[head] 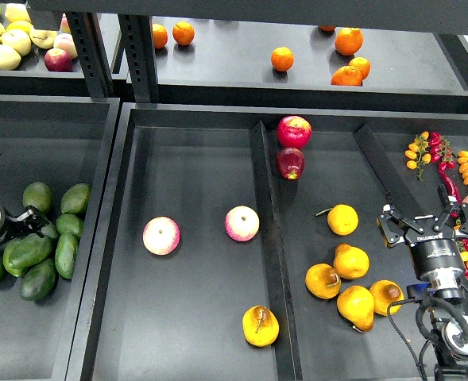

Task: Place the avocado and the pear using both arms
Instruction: 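Swing the right gripper over the middle bin toward the bruised yellow pear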

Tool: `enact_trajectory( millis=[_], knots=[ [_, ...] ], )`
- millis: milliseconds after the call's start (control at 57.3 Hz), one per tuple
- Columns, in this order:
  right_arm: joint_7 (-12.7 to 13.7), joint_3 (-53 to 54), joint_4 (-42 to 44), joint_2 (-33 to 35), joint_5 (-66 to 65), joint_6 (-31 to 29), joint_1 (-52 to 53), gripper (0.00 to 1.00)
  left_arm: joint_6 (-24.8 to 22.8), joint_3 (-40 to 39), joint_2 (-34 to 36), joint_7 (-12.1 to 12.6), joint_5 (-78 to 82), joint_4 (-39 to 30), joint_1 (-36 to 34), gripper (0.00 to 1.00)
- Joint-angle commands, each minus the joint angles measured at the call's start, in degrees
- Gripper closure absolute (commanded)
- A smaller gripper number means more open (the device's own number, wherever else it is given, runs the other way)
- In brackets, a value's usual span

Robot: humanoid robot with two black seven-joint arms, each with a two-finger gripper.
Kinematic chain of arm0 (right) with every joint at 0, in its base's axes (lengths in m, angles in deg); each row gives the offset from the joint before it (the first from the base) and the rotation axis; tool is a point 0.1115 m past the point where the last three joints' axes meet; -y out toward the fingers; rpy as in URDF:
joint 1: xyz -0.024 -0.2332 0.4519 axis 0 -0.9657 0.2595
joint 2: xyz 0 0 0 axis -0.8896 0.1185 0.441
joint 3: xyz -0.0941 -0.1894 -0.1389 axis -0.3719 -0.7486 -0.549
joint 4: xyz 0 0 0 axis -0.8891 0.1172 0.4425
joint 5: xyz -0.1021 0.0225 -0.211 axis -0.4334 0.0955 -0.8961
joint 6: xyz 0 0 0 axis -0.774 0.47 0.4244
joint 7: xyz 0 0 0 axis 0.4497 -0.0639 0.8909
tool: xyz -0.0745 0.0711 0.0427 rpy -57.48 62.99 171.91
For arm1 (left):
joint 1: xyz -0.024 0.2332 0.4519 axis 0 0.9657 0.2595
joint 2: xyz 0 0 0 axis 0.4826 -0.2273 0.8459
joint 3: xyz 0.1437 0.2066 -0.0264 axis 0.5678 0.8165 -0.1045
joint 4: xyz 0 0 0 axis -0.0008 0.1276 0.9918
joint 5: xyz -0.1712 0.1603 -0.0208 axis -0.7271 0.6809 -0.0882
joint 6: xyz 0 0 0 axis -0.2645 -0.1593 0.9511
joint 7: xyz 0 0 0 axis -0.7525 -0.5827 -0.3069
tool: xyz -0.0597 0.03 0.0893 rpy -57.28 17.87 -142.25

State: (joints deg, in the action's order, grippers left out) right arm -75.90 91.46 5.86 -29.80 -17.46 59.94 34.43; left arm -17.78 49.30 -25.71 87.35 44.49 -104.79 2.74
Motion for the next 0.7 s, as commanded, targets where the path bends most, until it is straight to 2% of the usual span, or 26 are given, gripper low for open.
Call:
enact_trajectory(
  millis=[0,87,157,227,279,349,506,541,680],
  knots=[
    [0.0,0.0,-0.1,0.2,0.0,0.0,0.0,0.00,0.0,-0.1,0.2,0.0,-0.4,0.3,0.0,0.01],
    [0.1,-0.4,0.0,1.3,0.0,0.0,0.0,0.00,0.0,-1.1,0.3,0.0,-0.5,0.3,-0.1,0.00],
    [0.3,-2.0,0.1,4.8,-0.1,0.0,0.4,0.00,0.0,-4.0,0.6,0.0,-0.5,0.3,-0.2,0.00],
    [1.8,-4.0,0.2,6.8,-0.1,0.0,1.0,0.00,0.0,-5.8,0.6,0.0,-0.5,0.4,-0.3,0.00],
    [4.1,-5.6,0.1,8.8,-0.1,0.0,1.7,0.00,0.0,-7.3,0.6,0.0,-0.6,0.6,-0.2,0.00],
    [8.9,-8.2,-0.3,12.1,-0.2,0.0,3.0,0.00,0.0,-9.8,0.7,0.0,-1.0,0.5,0.1,0.00],
    [23.5,-17.1,-1.1,19.7,-0.1,0.0,7.9,0.00,0.0,-14.9,1.0,0.0,-2.0,-0.4,0.6,0.00],
    [25.5,-19.1,-1.1,21.3,-0.1,0.0,9.2,0.00,0.0,-16.1,1.0,0.0,-2.2,-0.4,0.5,0.00],
    [25.5,-29.9,-1.6,26.9,-0.2,0.0,14.9,0.00,0.0,-20.3,0.9,0.0,-3.3,0.3,0.5,0.00]
  ],
)
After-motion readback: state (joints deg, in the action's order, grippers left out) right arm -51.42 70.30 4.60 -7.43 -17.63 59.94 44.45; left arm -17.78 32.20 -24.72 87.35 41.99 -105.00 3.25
